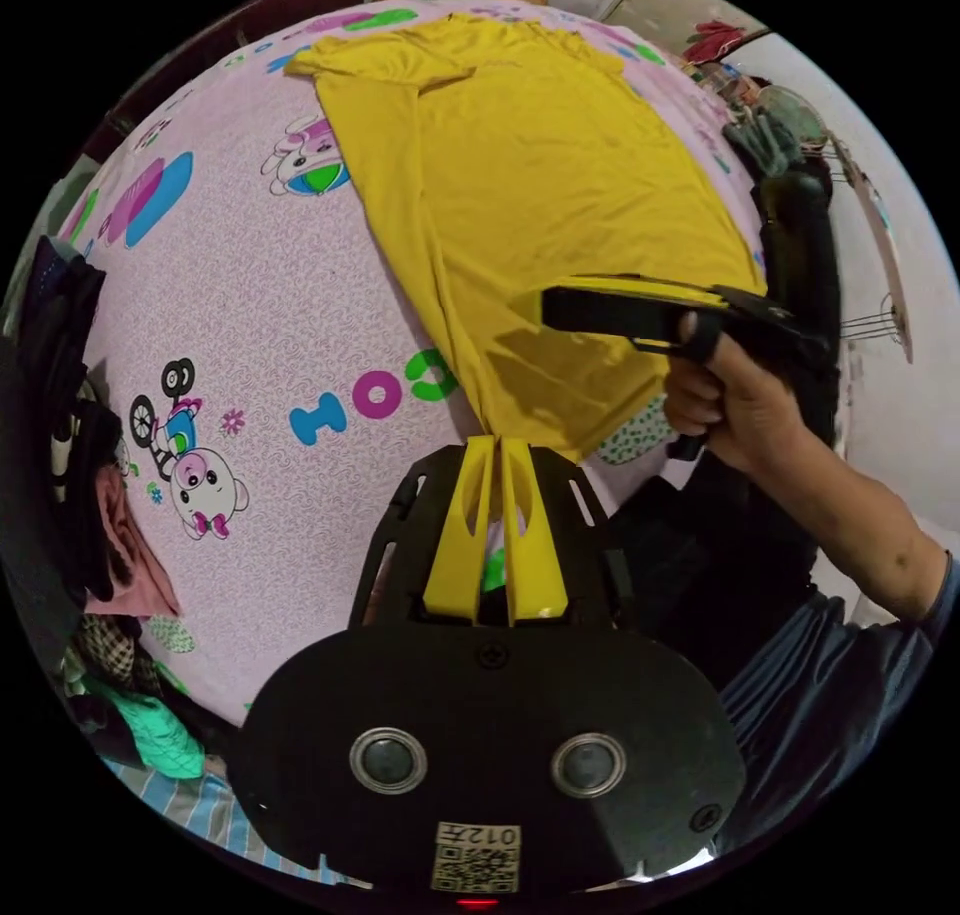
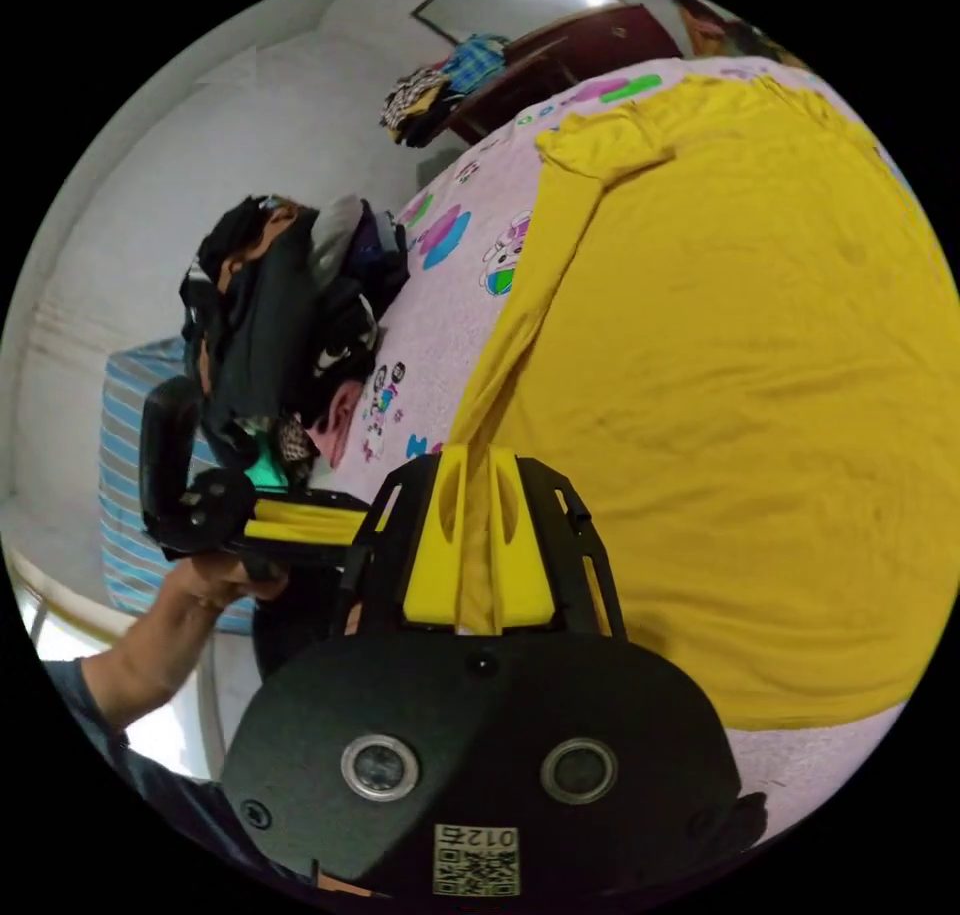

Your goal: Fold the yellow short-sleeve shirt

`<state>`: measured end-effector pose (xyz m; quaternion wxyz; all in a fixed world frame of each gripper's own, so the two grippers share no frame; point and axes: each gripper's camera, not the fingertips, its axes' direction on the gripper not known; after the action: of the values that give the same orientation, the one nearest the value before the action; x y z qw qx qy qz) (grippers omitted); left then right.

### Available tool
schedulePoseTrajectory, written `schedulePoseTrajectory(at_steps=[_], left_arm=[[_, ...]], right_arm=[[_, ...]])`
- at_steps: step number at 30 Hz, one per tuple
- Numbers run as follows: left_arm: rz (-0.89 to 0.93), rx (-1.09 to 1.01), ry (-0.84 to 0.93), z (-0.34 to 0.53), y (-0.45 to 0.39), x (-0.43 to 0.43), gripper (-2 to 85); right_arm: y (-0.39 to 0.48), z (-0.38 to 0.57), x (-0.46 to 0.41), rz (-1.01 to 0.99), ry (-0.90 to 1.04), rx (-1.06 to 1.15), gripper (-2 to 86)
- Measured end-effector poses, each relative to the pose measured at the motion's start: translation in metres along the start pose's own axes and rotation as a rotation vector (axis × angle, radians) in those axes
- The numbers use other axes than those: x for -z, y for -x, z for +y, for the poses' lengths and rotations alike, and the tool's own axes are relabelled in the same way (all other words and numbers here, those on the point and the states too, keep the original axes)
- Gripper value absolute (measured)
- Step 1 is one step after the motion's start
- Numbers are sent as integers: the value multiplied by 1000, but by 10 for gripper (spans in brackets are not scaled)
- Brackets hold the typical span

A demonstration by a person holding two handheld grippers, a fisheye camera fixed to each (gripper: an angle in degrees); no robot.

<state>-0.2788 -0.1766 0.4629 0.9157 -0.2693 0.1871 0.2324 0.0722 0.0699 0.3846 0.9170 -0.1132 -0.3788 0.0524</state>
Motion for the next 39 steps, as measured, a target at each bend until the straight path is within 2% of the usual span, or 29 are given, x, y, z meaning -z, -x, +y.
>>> schedulePoseTrajectory(at_steps=[3,12,18,22,25,28,33,36,39], left_arm=[[61,-4,-49,6,-4,4,-1],[199,19,-75,-12,-19,-14,1],[170,11,-43,-32,-47,-36,3],[177,84,12,-30,-47,-63,9],[208,115,-17,-23,-43,-65,14],[244,132,-128,-10,-36,-52,20],[157,194,-171,-6,-20,-53,22],[133,260,-185,-14,8,-49,21],[146,309,-261,-35,44,-26,18]], right_arm=[[-6,16,24,-94,-32,-4,46],[-41,82,92,-56,-97,-25,46],[-67,107,130,-28,-148,-49,40],[-91,107,146,-46,-171,-89,29],[-102,91,145,-26,-147,-79,20],[-110,70,139,-60,-150,-94,16],[-110,50,119,-104,-148,-129,22],[-98,52,113,-116,-78,-124,37],[-70,74,113,-34,23,-19,42]])
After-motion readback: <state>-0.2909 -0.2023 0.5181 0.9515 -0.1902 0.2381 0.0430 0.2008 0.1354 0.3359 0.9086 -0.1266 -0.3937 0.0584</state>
